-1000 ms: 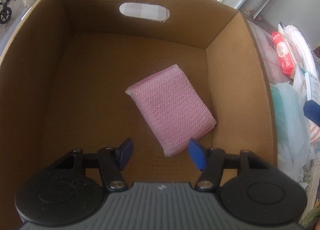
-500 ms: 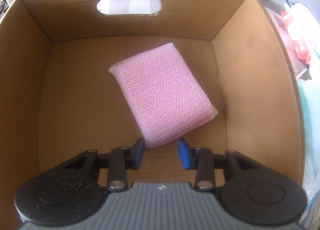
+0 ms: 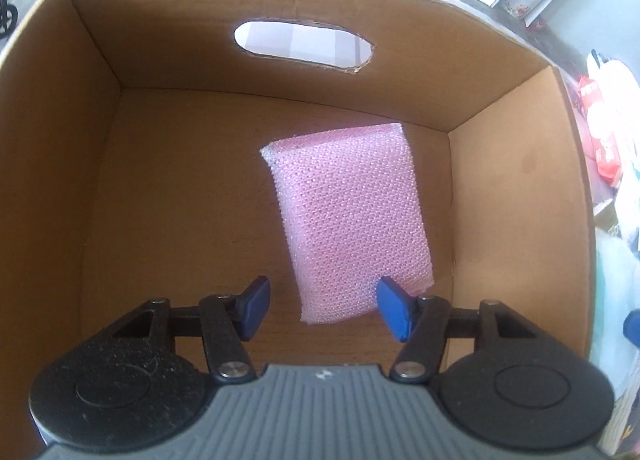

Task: Organize soft objects

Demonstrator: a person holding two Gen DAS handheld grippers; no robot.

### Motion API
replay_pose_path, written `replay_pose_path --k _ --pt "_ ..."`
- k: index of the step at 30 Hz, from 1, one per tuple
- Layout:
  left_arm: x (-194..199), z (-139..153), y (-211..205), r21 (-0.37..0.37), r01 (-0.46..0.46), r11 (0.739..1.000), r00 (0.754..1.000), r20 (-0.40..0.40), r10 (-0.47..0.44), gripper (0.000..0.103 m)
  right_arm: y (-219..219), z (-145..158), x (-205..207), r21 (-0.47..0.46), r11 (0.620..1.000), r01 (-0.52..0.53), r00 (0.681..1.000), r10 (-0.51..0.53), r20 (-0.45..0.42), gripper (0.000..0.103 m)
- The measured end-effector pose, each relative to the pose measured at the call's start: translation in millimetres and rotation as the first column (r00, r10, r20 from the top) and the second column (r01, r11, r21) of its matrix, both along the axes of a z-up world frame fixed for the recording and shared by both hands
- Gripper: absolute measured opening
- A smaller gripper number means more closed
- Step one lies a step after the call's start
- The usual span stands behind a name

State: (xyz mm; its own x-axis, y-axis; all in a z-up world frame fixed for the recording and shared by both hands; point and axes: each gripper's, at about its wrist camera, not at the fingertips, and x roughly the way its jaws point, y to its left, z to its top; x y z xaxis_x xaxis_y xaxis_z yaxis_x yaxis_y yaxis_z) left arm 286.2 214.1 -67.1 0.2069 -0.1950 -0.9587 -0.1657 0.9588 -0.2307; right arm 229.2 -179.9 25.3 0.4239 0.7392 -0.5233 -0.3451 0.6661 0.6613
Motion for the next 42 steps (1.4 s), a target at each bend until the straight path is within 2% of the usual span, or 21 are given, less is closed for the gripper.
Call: replay_pose_path --k 6,10,14,19,25,27,28,32,35,39,42 --pt "20 -4 -5 -0.030 0.003 1.000 0.999 0.042 -0.002 0.057 -4 1 2 0.001 1.000 0.010 1.000 -0.010 0.000 0.055" --pt "34 -4 -16 0.000 0.089 0.996 0.993 0.078 -0.089 0.055 -7 -3 4 -0.002 1.000 0.015 1.000 -0.015 -0.007 0.056" --pt "40 -2 -29 0.048 0.201 0.979 0.972 0.112 -0.205 0.055 -8 -6 4 -0.009 1.000 0.019 1.000 -0.019 -0.013 0.057" --pt "46 2 -41 0.042 0.255 0.966 0.956 0.135 -0.259 0.055 -8 -10 3 -0.010 1.000 0.021 0.999 -0.021 -0.028 0.058" --pt "41 3 -41 0.045 0.235 0.971 0.960 0.146 -0.240 0.060 -12 -9 0 -0.011 1.000 0.028 0.999 -0.028 -0.032 0.059" --pt "37 7 -39 0.058 0.204 0.977 0.965 0.156 -0.211 0.065 -15 -8 -2 -0.017 0.999 0.037 0.999 -0.038 -0.028 0.061" --pt "34 10 -37 0.063 0.183 0.981 0.967 0.168 -0.191 0.071 -17 -8 -3 -0.022 0.999 0.043 0.999 -0.043 -0.025 0.061" --pt "17 32 -27 0.093 0.114 0.989 0.964 0.230 -0.132 0.077 -28 -5 -13 -0.041 0.997 0.069 0.998 -0.069 -0.010 0.063" --pt "-2 56 -21 0.133 0.062 0.989 0.952 0.289 -0.098 0.077 -40 -1 -23 -0.054 0.994 0.095 0.995 -0.094 0.009 0.066" --pt "-35 102 -24 0.168 0.032 0.985 0.915 0.391 -0.096 0.078 -65 7 -39 -0.069 0.988 0.135 0.990 -0.133 0.044 0.068" --pt "-56 139 -35 0.165 0.033 0.986 0.882 0.460 -0.106 0.080 -89 14 -51 -0.075 0.982 0.173 0.983 -0.168 0.069 0.069"
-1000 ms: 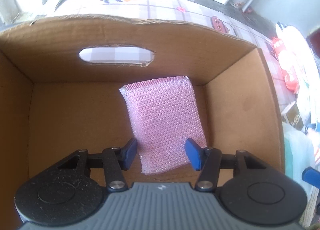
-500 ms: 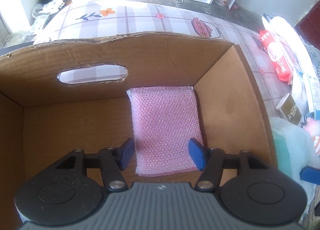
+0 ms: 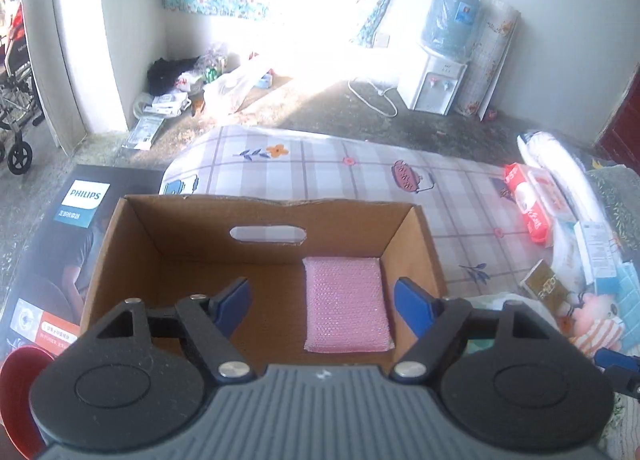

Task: Organize soft objects

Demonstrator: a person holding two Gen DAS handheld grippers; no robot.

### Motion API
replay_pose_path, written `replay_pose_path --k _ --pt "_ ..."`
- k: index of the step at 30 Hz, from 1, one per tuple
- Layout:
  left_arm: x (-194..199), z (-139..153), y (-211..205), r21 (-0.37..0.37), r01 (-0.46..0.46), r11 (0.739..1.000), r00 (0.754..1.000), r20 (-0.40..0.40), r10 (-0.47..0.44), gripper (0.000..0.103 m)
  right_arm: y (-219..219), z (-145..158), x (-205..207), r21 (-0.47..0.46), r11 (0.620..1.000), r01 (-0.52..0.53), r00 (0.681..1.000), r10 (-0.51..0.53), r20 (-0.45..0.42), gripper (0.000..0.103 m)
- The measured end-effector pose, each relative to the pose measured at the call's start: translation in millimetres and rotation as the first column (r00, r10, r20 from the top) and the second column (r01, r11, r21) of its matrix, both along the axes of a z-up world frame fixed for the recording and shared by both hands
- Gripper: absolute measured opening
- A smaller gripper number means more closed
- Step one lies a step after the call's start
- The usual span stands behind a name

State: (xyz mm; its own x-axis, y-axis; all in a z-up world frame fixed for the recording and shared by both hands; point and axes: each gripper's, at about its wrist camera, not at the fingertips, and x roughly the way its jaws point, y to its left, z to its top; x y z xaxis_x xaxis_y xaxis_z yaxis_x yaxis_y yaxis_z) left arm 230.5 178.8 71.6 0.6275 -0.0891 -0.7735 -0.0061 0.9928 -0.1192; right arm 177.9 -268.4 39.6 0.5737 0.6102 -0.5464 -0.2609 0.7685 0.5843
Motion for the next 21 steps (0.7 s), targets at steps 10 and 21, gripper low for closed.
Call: replay_pose_path --k 10,21 --pt "-18 56 -142 -0.010 0.249 0.968 0.958 0.146 -0.245 0.092 -123 34 -15 -0.013 0.974 0.225 0.968 -0.221 0.121 0.069" --pt "49 -20 -315 -0.077 0.423 0.903 0.906 0.049 -0.420 0.092 -237 7 59 0.000 0.928 0.373 0.928 -0.373 -0.003 0.063"
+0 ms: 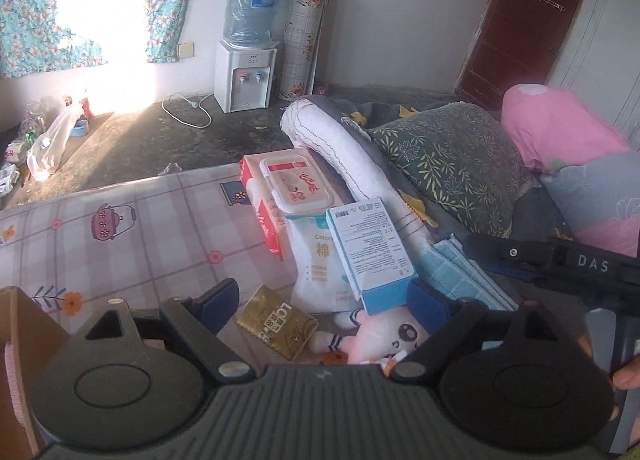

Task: Organize soft objects
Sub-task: 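Grasp the blue-and-white medicine carton with the right tool, then lift the carton with the right tool and carry it over the box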

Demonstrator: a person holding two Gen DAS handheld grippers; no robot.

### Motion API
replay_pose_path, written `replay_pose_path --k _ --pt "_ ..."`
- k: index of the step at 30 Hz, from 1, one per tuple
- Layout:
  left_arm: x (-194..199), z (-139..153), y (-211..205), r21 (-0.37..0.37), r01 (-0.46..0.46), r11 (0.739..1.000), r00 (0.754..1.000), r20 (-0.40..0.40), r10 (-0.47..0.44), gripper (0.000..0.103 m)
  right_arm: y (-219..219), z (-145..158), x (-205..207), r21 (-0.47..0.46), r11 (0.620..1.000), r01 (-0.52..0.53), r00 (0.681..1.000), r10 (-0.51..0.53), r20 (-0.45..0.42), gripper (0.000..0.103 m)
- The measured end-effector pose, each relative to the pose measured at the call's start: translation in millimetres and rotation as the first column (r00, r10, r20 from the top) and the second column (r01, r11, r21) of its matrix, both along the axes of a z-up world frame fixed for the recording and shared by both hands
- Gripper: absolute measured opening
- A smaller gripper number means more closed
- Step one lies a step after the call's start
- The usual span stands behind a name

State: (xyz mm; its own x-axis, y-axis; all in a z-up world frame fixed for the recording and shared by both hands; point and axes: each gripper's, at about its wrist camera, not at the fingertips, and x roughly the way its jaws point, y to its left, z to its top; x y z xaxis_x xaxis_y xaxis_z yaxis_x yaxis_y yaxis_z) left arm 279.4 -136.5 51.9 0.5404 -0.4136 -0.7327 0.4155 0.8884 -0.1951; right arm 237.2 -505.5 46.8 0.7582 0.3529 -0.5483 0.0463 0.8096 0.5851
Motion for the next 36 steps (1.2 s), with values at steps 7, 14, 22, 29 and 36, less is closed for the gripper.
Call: replay_pose_path --k 7,14,22,29,36 --pt "47 -49 -52 -0.007 0.047 0.999 0.991 -0.124 -0.047 0.077 -14 -42 63 0.023 1.000 -0.017 0.994 0.019 -0.106 0.047" --pt "76 -82 -76 -0.034 0.078 0.996 0.970 -0.230 -0.083 0.077 -26 -80 110 0.051 0.999 -0.009 0.982 0.019 -0.188 0.047" --pt "99 -103 -86 -0.059 0.059 0.996 0.946 -0.316 -0.075 0.077 -21 -101 144 0.080 0.996 -0.028 0.973 0.046 -0.227 0.045" --pt "103 -103 -95 -0.069 0.050 0.996 0.945 -0.320 -0.070 0.071 -13 -110 155 0.076 0.996 -0.036 0.969 0.053 -0.242 0.025" --pt "88 -82 -88 -0.076 0.060 0.995 0.955 -0.286 -0.080 0.071 -13 -98 142 0.115 0.993 -0.019 0.975 0.044 -0.219 0.024"
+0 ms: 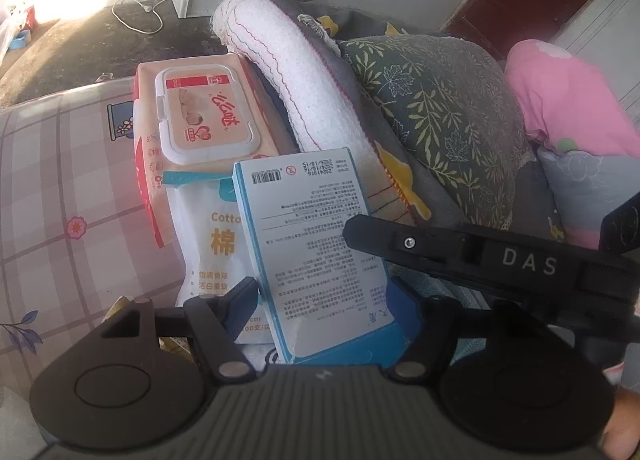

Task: Organize soft objects
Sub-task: 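Lift the carton with the right tool and carry it over the box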

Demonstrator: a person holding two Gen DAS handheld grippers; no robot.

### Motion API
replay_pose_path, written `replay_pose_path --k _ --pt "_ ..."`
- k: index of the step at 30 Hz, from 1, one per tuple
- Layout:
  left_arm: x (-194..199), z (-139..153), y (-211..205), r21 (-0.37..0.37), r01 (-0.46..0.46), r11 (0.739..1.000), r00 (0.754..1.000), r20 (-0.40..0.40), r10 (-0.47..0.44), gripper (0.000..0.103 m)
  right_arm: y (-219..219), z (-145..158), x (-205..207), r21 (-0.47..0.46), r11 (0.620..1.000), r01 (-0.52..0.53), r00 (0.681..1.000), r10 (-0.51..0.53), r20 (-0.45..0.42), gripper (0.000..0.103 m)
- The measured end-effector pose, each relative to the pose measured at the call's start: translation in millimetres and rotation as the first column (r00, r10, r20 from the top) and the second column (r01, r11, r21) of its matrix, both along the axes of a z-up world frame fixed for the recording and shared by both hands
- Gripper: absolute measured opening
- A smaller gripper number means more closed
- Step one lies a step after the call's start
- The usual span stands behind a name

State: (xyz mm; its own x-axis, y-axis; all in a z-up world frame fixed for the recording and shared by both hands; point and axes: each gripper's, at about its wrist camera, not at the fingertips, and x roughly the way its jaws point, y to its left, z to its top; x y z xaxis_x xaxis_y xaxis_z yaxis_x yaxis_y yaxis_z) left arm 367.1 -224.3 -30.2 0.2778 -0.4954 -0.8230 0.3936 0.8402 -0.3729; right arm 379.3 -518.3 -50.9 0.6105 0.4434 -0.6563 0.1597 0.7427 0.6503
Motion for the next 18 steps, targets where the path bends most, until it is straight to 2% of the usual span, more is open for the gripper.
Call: replay_pose_path --k 9,12,18 --pt "-39 55 32 -0.010 -0.020 1.000 0.997 0.079 0.021 0.071 30 50 -27 -0.002 1.000 -0.022 0.997 0.022 0.071 0.024" --pt "-53 73 52 -0.009 -0.040 0.999 0.994 0.098 0.040 0.071 43 70 -41 0.007 0.999 -0.040 0.994 0.039 0.098 0.024" --pt "-84 109 117 -0.005 -0.116 0.993 0.983 0.141 0.116 0.071 100 109 -57 0.021 0.993 -0.114 0.981 0.109 0.159 0.024"
